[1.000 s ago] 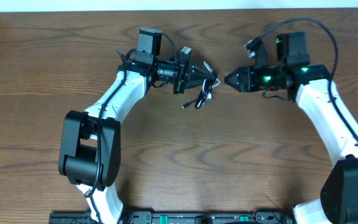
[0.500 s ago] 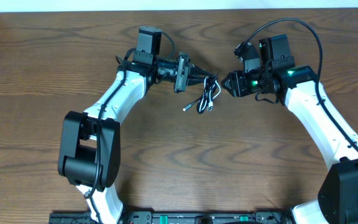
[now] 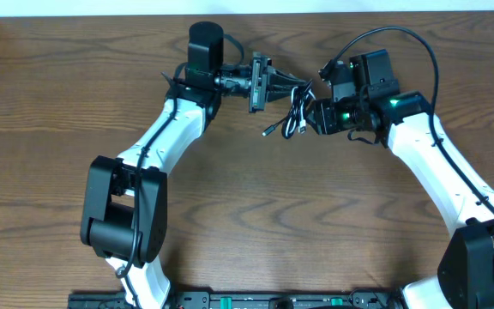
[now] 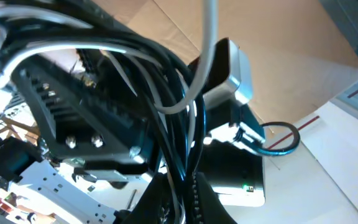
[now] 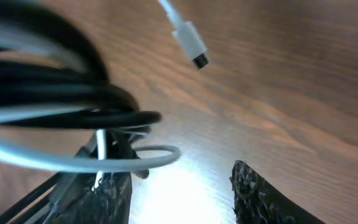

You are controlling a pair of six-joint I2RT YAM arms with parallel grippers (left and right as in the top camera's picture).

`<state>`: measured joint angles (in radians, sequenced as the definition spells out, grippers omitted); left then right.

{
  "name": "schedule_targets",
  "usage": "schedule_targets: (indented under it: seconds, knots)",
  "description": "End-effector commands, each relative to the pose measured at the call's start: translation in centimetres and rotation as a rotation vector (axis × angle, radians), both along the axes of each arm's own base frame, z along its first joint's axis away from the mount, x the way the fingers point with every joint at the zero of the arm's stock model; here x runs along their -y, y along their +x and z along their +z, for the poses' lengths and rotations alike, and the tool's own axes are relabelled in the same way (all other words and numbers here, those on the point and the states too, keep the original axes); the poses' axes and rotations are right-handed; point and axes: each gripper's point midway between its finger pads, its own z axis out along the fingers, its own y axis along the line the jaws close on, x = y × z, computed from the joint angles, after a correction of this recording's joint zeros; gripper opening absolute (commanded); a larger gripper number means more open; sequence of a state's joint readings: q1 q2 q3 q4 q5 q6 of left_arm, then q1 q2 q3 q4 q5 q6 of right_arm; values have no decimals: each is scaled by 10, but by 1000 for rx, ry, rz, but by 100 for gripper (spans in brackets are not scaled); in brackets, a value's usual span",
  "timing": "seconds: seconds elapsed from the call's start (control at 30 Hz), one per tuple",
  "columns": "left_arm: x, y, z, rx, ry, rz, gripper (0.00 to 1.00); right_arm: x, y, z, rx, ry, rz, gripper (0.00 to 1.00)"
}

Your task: Untangle cables

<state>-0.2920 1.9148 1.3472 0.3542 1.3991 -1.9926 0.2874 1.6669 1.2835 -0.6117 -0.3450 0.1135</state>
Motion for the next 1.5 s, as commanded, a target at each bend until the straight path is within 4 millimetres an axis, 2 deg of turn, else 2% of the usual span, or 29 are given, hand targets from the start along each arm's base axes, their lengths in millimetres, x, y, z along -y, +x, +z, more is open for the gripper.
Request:
schedule_targets:
  seconds: [0.0,0.1,0.33,0.6,0.73,0.87,0.93,1.03,1.07,1.3,1.47]
  knots:
    - [-1,-5,21,10,-16,-4,7,7,9,4,21,-18,-88,47]
    - [0,-5,22,10,-17,-6,7,13,18,7,38,-14,-164,47]
    - [2,-6,22,12,-16,-7,8,8,34,20,103,36,-191,50]
    - [4,-7,22,15,-17,-11,8,0,36,8,73,61,-164,50]
    - [4,-7,23,40,-21,-15,8,-3,33,12,80,82,-106,53]
    - [4,-2,28,170,-37,3,7,-1,22,24,91,144,25,55]
    - [3,4,27,292,-36,29,7,5,18,31,90,185,55,56]
    - [-7,12,26,574,-38,43,7,16,17,38,76,243,52,56]
    - [-10,15,25,596,-33,53,7,16,17,38,70,251,53,56]
    - [-11,22,24,476,-15,96,8,8,11,36,5,307,33,66]
    - [-11,21,24,241,-14,109,7,5,14,33,8,308,39,70]
